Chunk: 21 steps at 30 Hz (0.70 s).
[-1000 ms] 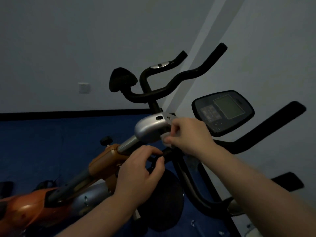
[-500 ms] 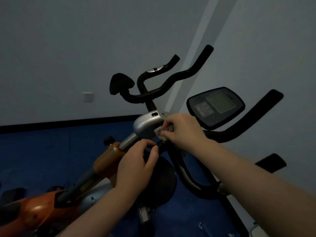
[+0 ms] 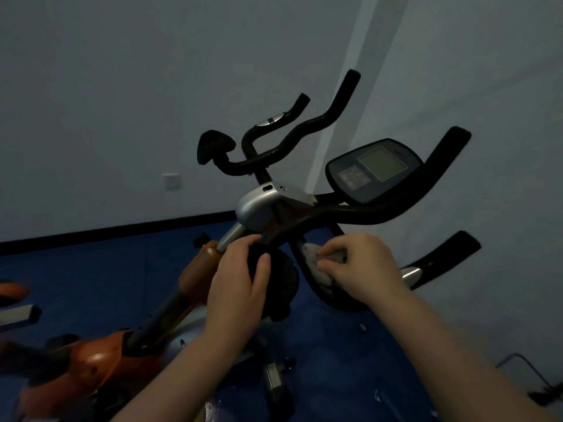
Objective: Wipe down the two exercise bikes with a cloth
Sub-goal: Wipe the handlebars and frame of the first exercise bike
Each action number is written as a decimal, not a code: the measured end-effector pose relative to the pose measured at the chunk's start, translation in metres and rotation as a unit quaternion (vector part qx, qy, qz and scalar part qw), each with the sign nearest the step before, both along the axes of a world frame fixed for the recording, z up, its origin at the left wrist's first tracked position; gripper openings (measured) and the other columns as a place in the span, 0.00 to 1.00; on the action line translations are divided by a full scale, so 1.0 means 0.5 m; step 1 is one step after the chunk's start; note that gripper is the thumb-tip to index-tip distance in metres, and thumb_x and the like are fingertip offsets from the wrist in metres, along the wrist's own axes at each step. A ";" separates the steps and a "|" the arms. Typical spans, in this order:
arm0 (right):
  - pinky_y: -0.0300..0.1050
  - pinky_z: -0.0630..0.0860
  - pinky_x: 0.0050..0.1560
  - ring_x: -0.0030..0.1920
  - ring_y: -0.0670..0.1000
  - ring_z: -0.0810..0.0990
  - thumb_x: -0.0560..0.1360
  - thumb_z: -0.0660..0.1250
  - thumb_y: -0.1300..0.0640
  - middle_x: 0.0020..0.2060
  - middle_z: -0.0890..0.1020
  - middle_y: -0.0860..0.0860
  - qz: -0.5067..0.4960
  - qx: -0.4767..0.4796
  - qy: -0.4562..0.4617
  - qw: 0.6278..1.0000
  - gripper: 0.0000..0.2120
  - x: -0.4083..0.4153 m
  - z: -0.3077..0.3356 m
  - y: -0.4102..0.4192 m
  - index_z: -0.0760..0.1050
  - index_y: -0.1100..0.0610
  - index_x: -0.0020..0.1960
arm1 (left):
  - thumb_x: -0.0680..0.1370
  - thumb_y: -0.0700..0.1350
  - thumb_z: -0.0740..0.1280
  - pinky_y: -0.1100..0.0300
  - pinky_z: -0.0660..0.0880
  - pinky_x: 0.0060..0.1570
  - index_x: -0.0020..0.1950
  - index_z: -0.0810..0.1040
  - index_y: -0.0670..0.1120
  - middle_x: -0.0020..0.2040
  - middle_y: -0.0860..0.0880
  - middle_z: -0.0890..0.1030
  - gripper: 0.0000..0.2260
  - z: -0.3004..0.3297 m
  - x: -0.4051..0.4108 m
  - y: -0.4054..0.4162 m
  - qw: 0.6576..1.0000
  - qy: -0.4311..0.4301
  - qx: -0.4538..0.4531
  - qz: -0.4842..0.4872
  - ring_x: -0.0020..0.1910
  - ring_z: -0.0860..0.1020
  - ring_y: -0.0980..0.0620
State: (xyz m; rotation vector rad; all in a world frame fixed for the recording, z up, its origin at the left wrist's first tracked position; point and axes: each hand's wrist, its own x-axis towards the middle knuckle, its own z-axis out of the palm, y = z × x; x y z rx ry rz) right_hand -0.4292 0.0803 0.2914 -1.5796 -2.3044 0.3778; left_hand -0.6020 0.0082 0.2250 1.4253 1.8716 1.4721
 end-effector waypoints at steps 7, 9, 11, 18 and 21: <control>0.44 0.69 0.43 0.49 0.51 0.76 0.72 0.68 0.48 0.48 0.77 0.47 0.028 0.027 -0.055 0.998 0.09 0.001 -0.006 -0.040 0.73 0.49 0.50 | 0.78 0.52 0.59 0.60 0.54 0.70 0.74 0.60 0.55 0.75 0.57 0.61 0.24 -0.003 0.035 -0.034 1.000 0.019 -0.001 -0.002 0.73 0.55 0.62; 0.43 0.68 0.43 0.48 0.50 0.73 0.74 0.68 0.52 0.47 0.75 0.47 0.027 0.060 -0.005 0.998 0.07 -0.003 -0.026 -0.064 0.72 0.51 0.49 | 0.79 0.53 0.59 0.61 0.49 0.70 0.76 0.55 0.55 0.76 0.59 0.54 0.27 -0.008 0.043 -0.052 0.999 0.033 -0.015 -0.003 0.73 0.49 0.65; 0.40 0.67 0.45 0.49 0.49 0.71 0.73 0.69 0.57 0.48 0.76 0.48 0.022 0.108 0.031 0.993 0.06 0.002 -0.040 -0.090 0.74 0.53 0.49 | 0.79 0.54 0.58 0.61 0.48 0.70 0.77 0.54 0.54 0.77 0.60 0.51 0.27 -0.012 0.044 -0.071 0.999 0.033 -0.028 -0.012 0.73 0.46 0.65; 0.31 0.67 0.52 0.50 0.47 0.73 0.70 0.73 0.63 0.47 0.78 0.49 0.008 0.204 0.108 0.973 0.08 0.014 -0.069 -0.185 0.79 0.57 0.49 | 0.79 0.54 0.59 0.53 0.59 0.74 0.76 0.56 0.52 0.77 0.54 0.58 0.27 -0.023 0.005 -0.145 0.995 0.016 -0.057 -0.075 0.75 0.57 0.58; 0.32 0.69 0.51 0.50 0.45 0.72 0.69 0.75 0.61 0.46 0.78 0.48 -0.004 0.191 0.124 0.974 0.10 -0.001 -0.095 -0.237 0.80 0.56 0.49 | 0.80 0.53 0.60 0.52 0.60 0.74 0.76 0.56 0.52 0.77 0.54 0.58 0.26 -0.037 -0.026 -0.181 0.987 0.008 -0.090 -0.130 0.75 0.59 0.57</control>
